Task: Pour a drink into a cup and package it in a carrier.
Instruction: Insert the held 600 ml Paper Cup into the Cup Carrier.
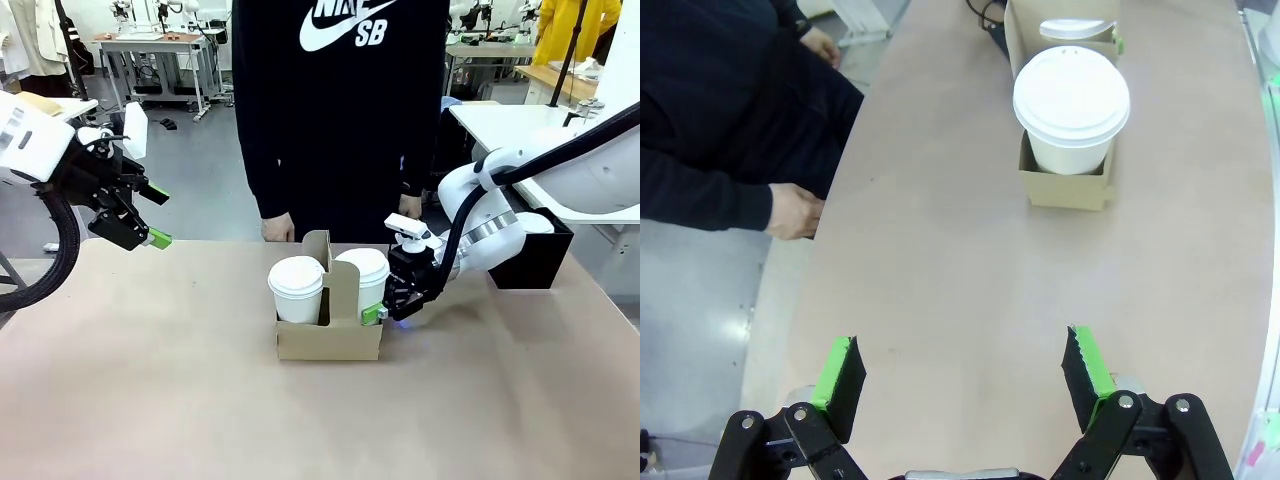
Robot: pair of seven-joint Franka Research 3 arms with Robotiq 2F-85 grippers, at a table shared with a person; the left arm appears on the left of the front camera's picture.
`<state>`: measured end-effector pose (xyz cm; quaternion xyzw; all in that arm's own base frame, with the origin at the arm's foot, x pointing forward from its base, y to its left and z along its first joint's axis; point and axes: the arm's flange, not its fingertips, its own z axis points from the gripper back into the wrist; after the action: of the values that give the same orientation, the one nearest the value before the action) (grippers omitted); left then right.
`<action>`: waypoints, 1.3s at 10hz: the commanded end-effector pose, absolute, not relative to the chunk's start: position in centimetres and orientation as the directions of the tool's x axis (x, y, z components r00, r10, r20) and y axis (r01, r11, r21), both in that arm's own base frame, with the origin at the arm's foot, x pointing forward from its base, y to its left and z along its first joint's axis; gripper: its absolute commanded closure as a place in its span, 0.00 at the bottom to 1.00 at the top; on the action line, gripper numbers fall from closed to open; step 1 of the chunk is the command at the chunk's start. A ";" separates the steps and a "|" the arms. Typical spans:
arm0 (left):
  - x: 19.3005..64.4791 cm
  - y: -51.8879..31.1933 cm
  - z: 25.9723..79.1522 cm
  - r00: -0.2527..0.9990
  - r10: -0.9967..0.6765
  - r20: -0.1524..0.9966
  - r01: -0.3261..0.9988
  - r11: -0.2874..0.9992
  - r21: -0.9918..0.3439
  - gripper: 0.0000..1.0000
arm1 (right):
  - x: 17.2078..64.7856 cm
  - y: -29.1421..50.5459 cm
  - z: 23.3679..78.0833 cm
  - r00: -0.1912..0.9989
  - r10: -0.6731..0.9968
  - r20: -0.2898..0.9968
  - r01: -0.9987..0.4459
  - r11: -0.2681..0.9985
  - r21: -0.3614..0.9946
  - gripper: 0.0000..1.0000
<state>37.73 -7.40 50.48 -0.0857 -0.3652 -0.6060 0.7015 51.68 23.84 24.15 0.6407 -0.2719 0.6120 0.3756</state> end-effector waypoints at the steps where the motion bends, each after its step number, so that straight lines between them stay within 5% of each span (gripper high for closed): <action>1: 37.6 -7.5 50.6 0.009 -0.774 0.633 0.914 0.263 0.309 0.00 | 52.2 23.9 24.2 0.067 0.093 0.993 -0.776 -0.621 0.110 0.01; 9: 37.6 -7.5 50.6 0.009 -0.774 0.633 0.914 0.263 0.309 0.00 | 51.4 20.0 30.1 -0.097 0.267 0.959 -0.832 -0.551 0.069 0.00; 13: 37.6 -7.5 50.6 0.009 -0.774 0.633 0.914 0.263 0.309 0.00 | 51.9 15.2 36.0 -0.154 0.491 0.857 -0.964 -0.265 -0.021 0.00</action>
<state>37.73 -7.41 50.52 -0.0853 -0.3654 -0.6060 0.7014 53.70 15.21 35.33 0.4248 -0.3083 0.7078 0.4728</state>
